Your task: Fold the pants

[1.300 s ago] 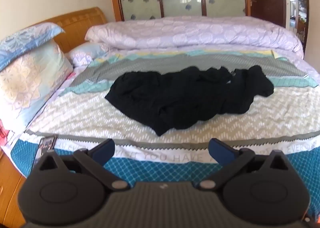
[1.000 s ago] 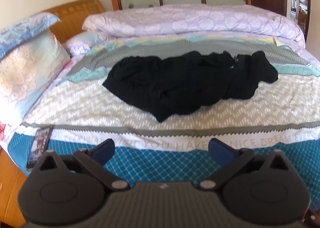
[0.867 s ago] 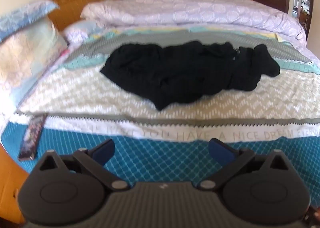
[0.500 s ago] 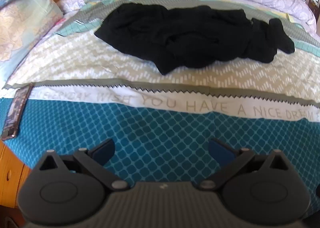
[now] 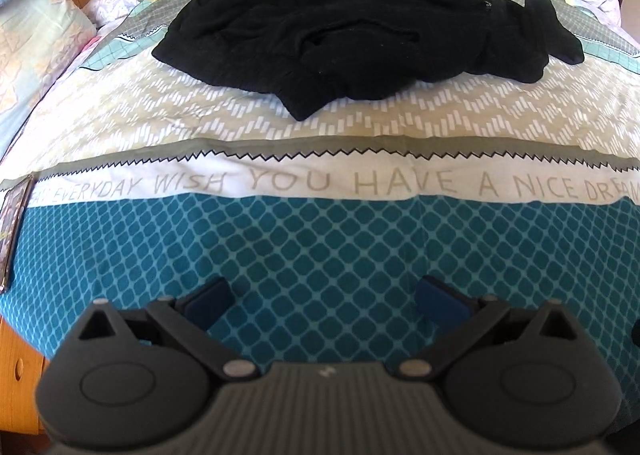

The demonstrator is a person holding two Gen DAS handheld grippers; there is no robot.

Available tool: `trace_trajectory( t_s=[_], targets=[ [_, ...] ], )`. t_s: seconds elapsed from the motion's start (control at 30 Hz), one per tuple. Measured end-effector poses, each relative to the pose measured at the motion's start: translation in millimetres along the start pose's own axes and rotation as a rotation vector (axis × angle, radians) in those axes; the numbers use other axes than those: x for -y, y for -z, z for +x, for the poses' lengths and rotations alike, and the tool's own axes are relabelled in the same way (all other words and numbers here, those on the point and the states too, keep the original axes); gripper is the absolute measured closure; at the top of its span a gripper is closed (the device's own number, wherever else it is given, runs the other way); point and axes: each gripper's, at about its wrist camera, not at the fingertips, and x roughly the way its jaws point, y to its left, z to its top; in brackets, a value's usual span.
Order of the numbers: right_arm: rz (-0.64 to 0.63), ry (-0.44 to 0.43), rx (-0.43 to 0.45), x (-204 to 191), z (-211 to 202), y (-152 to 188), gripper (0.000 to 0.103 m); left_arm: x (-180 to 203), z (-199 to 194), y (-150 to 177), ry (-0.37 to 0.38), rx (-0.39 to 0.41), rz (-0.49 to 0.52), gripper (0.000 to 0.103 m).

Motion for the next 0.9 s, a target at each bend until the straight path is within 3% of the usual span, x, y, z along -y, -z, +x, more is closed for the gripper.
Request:
trace_trajectory(
  t_s=[0.3, 0.4, 0.47, 0.57, 0.7, 0.77, 0.87, 0.9],
  targets=[
    [0.045, -0.074, 0.080, 14.8, -4.0, 11.3, 0.000, -8.3, 4.4, 5.5, 0.048, 0.038, -0.024, 0.000],
    [0.049, -0.102, 0.103, 18.3, -9.0, 12.2, 0.000, -11.7, 1.5, -2.0, 0.070, 0.014, -0.035, 0.000],
    [0.065, -0.119, 0.132, 21.4, -12.2, 14.1, 0.000, -18.5, -5.7, -11.4, 0.107, 0.058, -0.078, 0.000],
    [0.047, -0.112, 0.172, 22.6, -14.5, 15.0, 0.015, -27.9, -14.2, -35.8, 0.126, 0.146, -0.110, 0.000],
    [0.086, -0.154, 0.192, 32.4, -15.3, 8.1, 0.046, -52.0, 9.5, -80.4, 0.174, 0.136, -0.262, 0.011],
    [0.119, -0.182, 0.195, 39.7, -13.0, -2.5, 0.054, -61.7, 33.3, -100.5, 0.175, 0.095, -0.347, 0.018],
    [0.160, -0.223, 0.209, 51.2, -2.1, -35.6, 0.053, -66.9, 74.4, -118.0, 0.233, 0.017, -0.438, 0.023],
    [0.171, -0.239, 0.209, 54.5, 4.9, -51.9, 0.052, -65.6, 75.0, -120.0, 0.215, 0.060, -0.452, 0.028]
  ],
)
